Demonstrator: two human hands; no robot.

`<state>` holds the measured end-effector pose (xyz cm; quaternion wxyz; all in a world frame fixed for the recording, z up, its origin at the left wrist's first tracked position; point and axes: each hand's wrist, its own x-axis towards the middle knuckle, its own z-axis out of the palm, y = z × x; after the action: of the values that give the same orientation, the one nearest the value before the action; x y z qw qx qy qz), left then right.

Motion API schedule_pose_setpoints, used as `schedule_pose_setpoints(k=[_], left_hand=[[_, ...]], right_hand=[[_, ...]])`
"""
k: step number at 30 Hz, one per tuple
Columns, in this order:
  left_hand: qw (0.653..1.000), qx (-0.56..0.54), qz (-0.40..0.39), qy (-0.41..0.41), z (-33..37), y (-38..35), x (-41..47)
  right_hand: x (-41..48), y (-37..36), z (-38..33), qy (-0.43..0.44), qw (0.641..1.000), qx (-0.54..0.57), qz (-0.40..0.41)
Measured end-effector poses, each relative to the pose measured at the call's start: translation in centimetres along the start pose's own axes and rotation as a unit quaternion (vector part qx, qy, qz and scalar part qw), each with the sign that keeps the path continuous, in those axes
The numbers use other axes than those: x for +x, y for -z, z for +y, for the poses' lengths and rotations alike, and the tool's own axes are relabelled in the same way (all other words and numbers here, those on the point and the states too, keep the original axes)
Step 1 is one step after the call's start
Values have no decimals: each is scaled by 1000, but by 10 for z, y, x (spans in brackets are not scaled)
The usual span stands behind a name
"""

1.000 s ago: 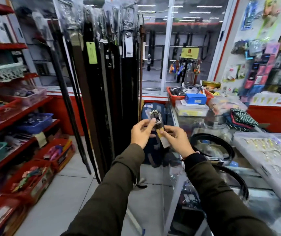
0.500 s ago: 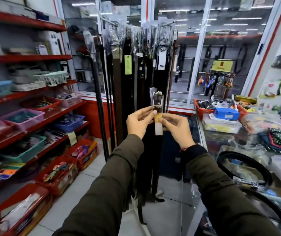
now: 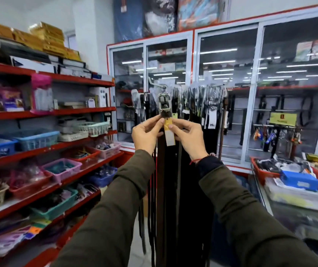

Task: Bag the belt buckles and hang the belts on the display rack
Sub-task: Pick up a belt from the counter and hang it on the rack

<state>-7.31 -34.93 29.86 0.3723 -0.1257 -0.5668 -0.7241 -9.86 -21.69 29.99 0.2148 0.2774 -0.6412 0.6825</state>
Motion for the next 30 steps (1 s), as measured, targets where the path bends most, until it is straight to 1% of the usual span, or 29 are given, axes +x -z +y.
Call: schedule_pose_setpoints(k=[5,10,16,19,23,28,30], left_hand=[[1000,-2,22,10,33,5,50],[999,9,19,29,49,8,80],[998,15,8,59,40,13,90],[996,6,3,92,29,13,89],[993,16,-11,112,21,3,99],[992,79,3,99,0,-11,106],[987,146,2,64,-9,-12,101]], right_hand=[[46,-28,-34,21,999,-32,-23],[71,-45,-49,-15,999,-7,-45],[74,-49,-39,-43,999,-7,-32],[74,-48,-29,-59,998,0,-28],[83,-45,-18,-71,997,-7,-4],[92,-41,2,-93,994,-60,14],[88,-38,9,-54,991,-119,21]])
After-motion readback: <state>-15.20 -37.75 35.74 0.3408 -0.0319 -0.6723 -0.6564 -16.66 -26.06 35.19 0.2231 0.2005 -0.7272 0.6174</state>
